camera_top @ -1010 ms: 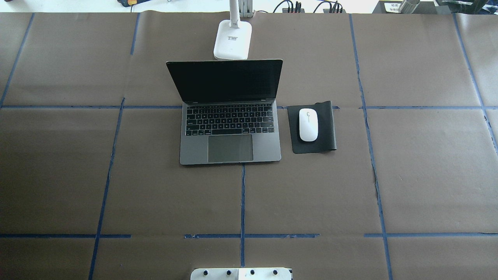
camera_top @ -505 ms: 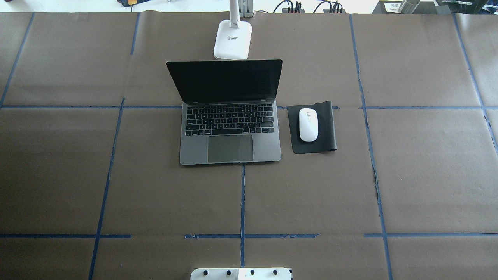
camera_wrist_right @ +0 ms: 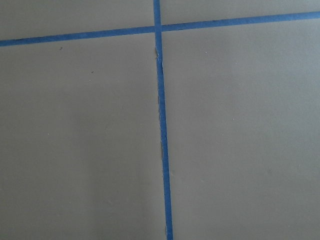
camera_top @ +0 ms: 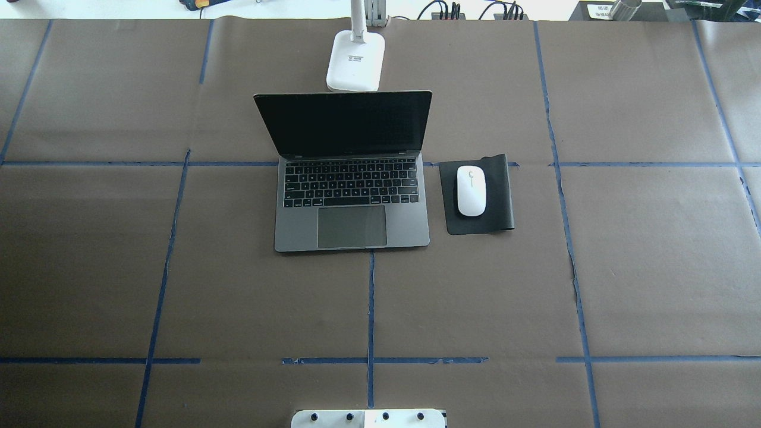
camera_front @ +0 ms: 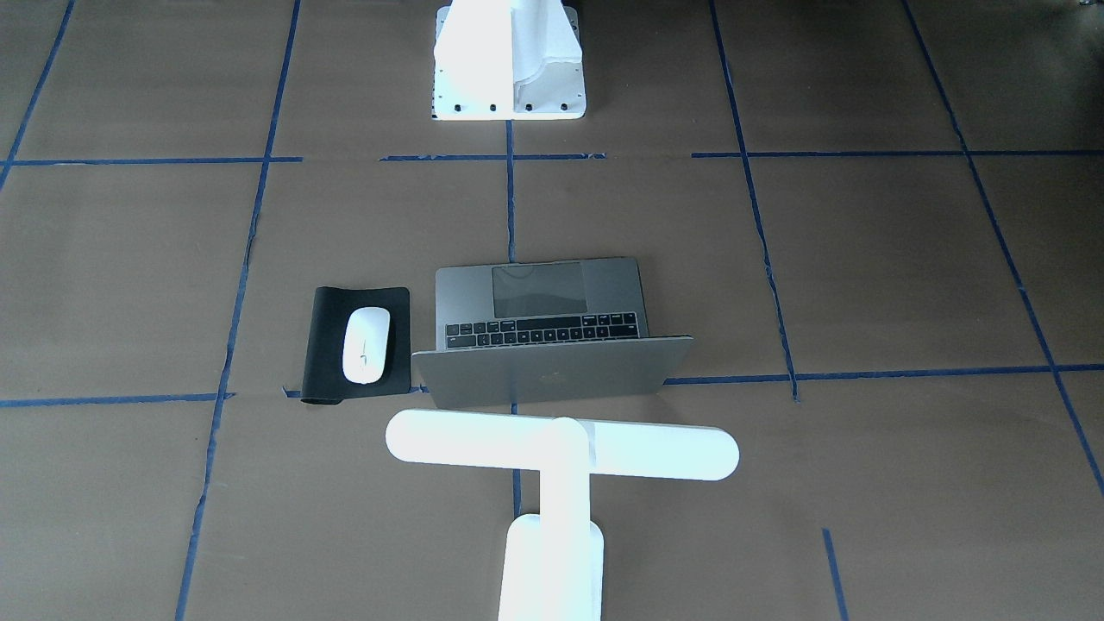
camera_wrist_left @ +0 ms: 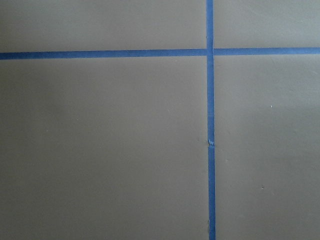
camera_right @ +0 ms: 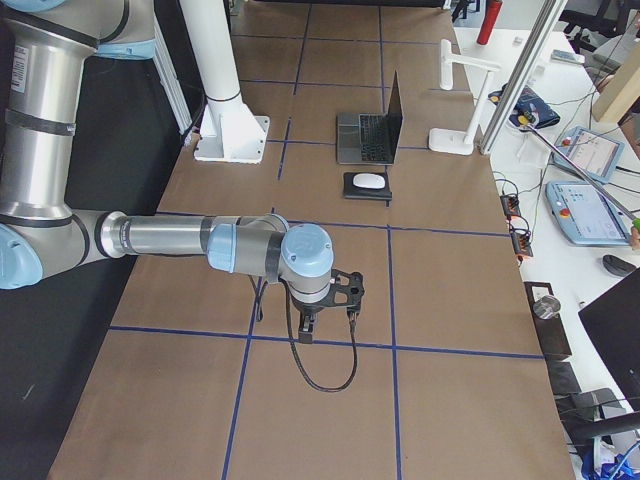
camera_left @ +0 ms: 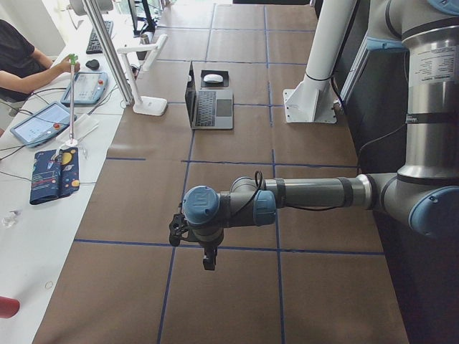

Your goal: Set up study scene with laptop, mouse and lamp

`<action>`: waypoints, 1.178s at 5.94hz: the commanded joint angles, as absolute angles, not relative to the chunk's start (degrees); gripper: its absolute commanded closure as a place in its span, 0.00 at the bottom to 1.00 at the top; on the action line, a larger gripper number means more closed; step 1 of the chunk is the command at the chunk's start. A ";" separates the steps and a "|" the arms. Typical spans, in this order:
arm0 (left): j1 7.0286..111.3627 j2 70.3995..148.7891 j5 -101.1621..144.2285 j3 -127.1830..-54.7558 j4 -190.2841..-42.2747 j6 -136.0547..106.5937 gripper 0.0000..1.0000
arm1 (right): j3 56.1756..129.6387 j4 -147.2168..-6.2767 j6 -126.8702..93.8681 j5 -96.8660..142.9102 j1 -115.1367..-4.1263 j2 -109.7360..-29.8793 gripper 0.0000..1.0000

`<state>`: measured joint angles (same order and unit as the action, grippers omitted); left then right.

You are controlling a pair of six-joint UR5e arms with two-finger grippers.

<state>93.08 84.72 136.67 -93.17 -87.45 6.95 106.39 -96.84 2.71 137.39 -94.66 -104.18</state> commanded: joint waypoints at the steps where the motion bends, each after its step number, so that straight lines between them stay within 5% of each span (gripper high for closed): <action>1: 93.08 84.73 136.67 -93.34 -87.45 6.86 0.00 | 102.06 -89.95 2.29 137.29 -94.66 -104.15 0.00; 7: 93.08 84.64 136.67 -93.25 -87.45 7.03 0.00 | 102.39 -89.82 2.11 137.37 -94.57 -103.37 0.00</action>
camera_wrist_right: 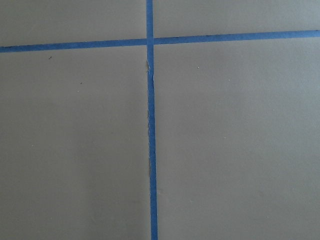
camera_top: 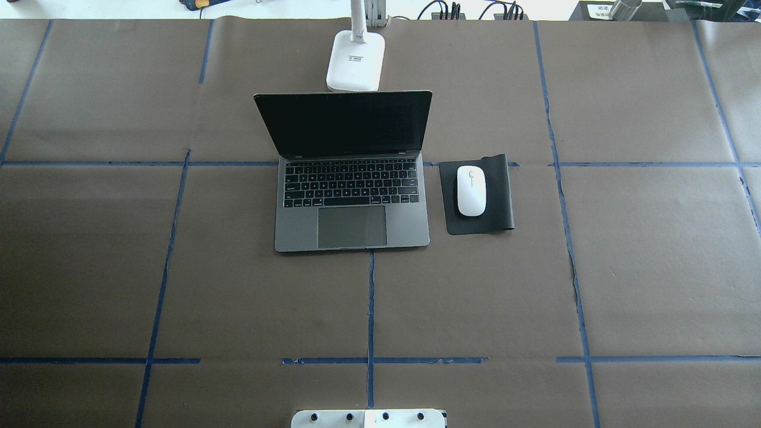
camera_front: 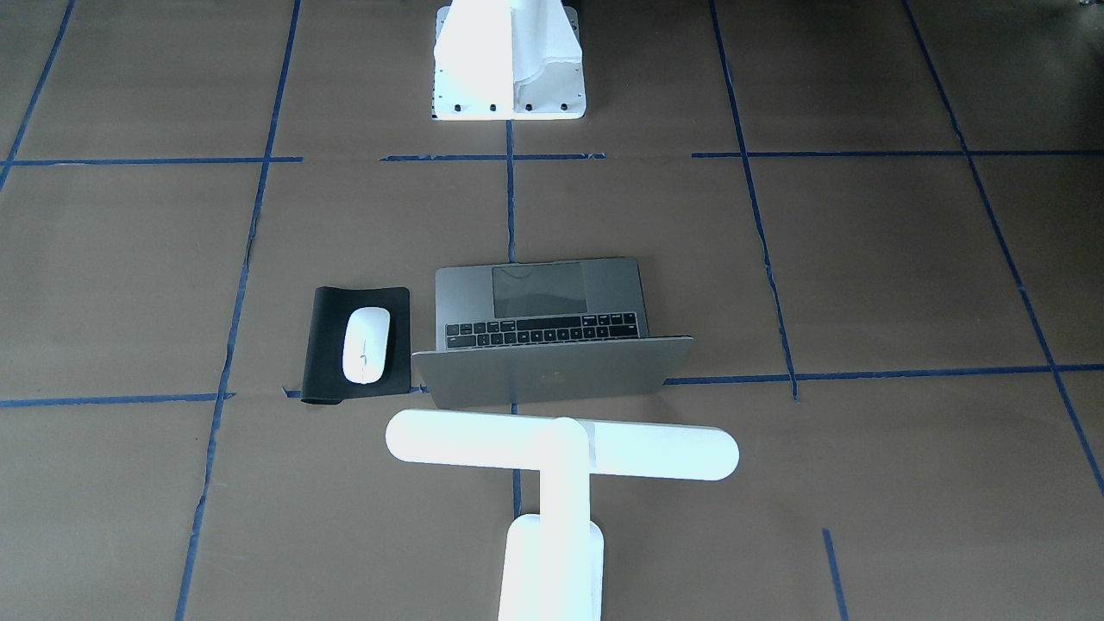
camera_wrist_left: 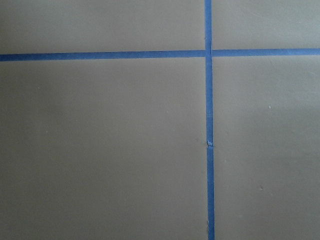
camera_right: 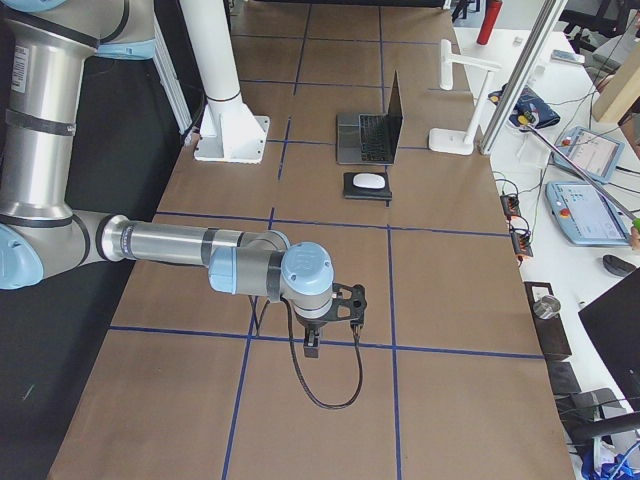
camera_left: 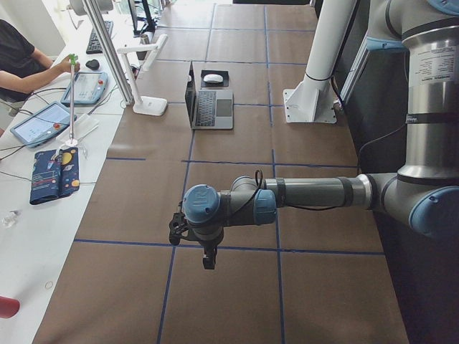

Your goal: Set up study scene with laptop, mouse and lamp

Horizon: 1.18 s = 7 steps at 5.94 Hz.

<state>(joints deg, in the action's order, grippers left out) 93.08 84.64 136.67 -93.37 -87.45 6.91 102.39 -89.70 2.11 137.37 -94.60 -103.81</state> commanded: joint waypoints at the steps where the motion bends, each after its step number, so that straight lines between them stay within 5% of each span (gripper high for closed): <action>1: 93.08 84.64 136.58 -93.16 -87.45 7.21 0.00 | 102.22 -89.91 2.20 137.29 -94.48 -103.27 0.00; 7: 92.46 84.64 136.49 -92.81 -87.54 7.03 0.00 | 102.04 -89.91 2.29 136.93 -94.48 -103.18 0.00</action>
